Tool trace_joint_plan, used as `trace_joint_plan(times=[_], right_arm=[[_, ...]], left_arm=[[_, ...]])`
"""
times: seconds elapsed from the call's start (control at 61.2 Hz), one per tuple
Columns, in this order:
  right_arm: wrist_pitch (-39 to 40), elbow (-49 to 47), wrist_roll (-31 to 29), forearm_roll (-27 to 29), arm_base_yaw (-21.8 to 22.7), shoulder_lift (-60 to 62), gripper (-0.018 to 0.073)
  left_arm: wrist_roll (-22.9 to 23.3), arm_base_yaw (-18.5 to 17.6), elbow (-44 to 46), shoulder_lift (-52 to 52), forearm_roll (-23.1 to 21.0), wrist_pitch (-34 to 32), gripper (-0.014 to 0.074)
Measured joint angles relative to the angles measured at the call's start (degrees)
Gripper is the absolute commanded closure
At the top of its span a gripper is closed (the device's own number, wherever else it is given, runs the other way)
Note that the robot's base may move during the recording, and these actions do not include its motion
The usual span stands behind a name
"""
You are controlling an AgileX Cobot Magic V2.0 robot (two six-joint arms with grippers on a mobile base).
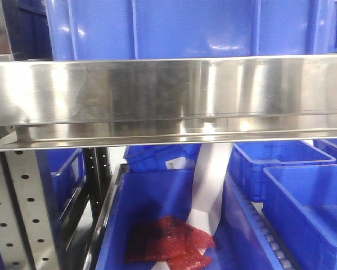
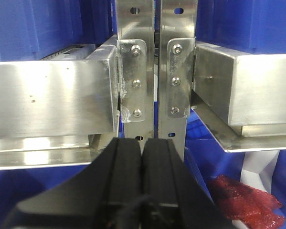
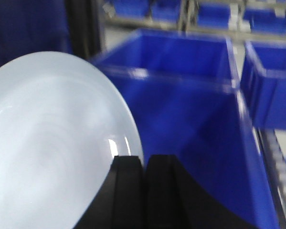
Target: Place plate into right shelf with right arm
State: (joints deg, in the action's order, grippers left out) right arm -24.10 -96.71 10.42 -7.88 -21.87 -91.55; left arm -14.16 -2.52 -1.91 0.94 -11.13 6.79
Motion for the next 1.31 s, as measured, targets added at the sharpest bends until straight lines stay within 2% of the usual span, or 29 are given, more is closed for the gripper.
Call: trace_joint_plan(times=[0.327,0.392,0.507,0.572,0.637,0.784,0.882,1.144,1.307], right_arm=[[0.0,0.0,0.0,0.0,1.0,-6.3,0.0508],[0.1,-0.1,0.0,0.0,1.0,-6.4,0.0424],[0.1,-0.2,0.0,0.0,1.0,-6.4,0.0145],[-0.1,-0.3,0.0,0.0,1.0,-6.4,0.0024],[-0.5,-0.3,0.0,0.0,1.0,-6.2,-0.0045],[-1.6,-0.3,0.0,0.0,1.0,-4.4,0.0005],[-2.0,-0.3,0.0,0.0,1.0,-1.4,0.0099],[-8.6,0.7,0.0,0.0,1.0,10.6,0.0540],[-10.4,8.6,0.1,0.0,1.0,21.9,0.0531]], left_arm=[[0.0,0.0,0.0,0.0,0.0,0.0,0.0643],[0.0,0.0,0.0,0.0,0.0,0.0,0.0643],[0.0,0.0,0.0,0.0,0.0,0.0,0.0643],[0.0,0.0,0.0,0.0,0.0,0.0,0.0643],[0.0,0.0,0.0,0.0,0.0,0.0,0.0643],[0.0,0.0,0.0,0.0,0.0,0.0,0.0643],[0.0,0.0,0.0,0.0,0.0,0.0,0.0643],[0.0,0.0,0.0,0.0,0.0,0.0,0.0643],[0.0,0.0,0.0,0.0,0.0,0.0,0.0643]])
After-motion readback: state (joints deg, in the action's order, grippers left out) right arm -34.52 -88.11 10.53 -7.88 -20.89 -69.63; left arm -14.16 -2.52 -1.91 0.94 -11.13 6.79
